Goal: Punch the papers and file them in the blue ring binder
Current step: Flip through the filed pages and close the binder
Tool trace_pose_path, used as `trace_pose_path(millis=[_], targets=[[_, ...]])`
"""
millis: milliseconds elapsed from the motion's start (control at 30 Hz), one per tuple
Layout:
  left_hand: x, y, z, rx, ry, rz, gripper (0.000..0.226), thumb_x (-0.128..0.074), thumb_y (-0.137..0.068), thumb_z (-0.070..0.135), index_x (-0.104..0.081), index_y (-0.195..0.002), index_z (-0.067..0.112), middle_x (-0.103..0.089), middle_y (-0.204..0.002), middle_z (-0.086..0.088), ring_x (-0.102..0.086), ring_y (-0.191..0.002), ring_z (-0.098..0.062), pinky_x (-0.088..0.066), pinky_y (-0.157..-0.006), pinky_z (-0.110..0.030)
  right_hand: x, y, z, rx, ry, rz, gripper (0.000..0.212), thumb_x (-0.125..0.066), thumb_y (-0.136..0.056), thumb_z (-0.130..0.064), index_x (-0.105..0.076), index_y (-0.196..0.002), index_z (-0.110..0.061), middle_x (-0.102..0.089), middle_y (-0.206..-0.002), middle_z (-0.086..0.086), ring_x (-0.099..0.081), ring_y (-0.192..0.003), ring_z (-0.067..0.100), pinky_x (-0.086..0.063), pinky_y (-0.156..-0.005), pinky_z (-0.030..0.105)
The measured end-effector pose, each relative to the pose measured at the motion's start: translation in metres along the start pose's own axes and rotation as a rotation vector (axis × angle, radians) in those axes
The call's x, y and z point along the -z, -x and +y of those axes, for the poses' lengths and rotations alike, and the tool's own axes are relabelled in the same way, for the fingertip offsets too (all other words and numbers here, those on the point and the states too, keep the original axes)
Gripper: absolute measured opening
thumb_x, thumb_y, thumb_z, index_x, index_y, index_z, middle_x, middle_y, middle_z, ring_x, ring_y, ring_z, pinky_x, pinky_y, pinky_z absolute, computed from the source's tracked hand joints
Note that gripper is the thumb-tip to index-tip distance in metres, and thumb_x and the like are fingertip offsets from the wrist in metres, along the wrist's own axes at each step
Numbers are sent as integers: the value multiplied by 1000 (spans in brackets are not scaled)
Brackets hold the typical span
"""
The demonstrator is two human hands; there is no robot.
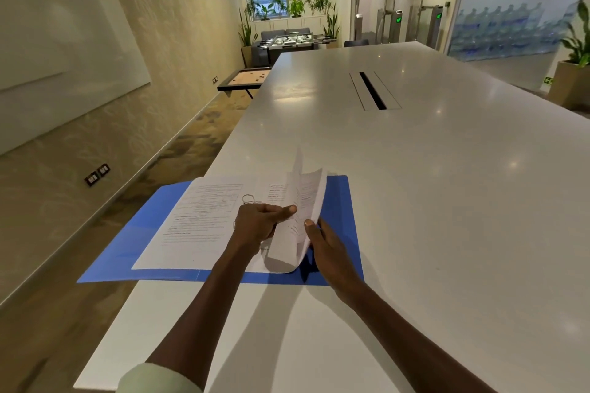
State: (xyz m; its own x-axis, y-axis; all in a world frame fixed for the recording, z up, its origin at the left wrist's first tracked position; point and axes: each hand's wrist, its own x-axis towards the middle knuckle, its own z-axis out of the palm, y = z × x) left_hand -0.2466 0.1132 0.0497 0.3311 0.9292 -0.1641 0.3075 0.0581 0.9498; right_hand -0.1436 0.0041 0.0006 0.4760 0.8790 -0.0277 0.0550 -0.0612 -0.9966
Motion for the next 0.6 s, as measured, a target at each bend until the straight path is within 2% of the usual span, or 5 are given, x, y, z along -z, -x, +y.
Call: trace_pose_path(millis=[100,267,400,533,600], targets=[[5,0,7,-25,-56,2,22,-80,-77,25,-74,-92,11,-74,-93,-4,-71,-77,-19,-54,-56,-25,2,0,0,-5,-72,13,36,-41,-98,-45,-46,-130,-31,-61,-121,-11,-61,-104,6,-54,-69,17],[40,2,35,-80,-122,77,17,-77,-80,20,-72,-96,14,-73,-84,-4,-70,-68,-16,-50,-52,-21,4,2,2,19,-89,1,36,-41,-98,-46,-49,-130,-33,-63,-119,-18,-59,-110,2,-51,-84,21],[90,0,53,-155,-117,201,21,-81,-76,20,-75,-94,12,-73,-78,-4,-64,-63,-17,-49,-58,-21,4,3,2,23,-68,6,35,-41,-99,-44,-49,-130,-34,-64,-118,-17,-60,-106,-1,-48,-78,15],[146,-4,50,-205,-205,314,12,-78,-77,17,-72,-74,26,-71,-61,6,-62,-47,0,-45,-48,-13,3,3,4,39,-55,12,38,-41,-98,-44,-48,-133,-30,-63,-120,-14,-59,-112,6,-49,-90,22],[172,-9,40,-154,-274,384,10,-81,-73,26,-76,-80,23,-73,-68,1,-71,-65,-15,-46,-59,-21,1,3,5,51,-62,17,37,-42,-98,-43,-48,-133,-31,-62,-123,-15,-58,-113,5,-49,-93,23]])
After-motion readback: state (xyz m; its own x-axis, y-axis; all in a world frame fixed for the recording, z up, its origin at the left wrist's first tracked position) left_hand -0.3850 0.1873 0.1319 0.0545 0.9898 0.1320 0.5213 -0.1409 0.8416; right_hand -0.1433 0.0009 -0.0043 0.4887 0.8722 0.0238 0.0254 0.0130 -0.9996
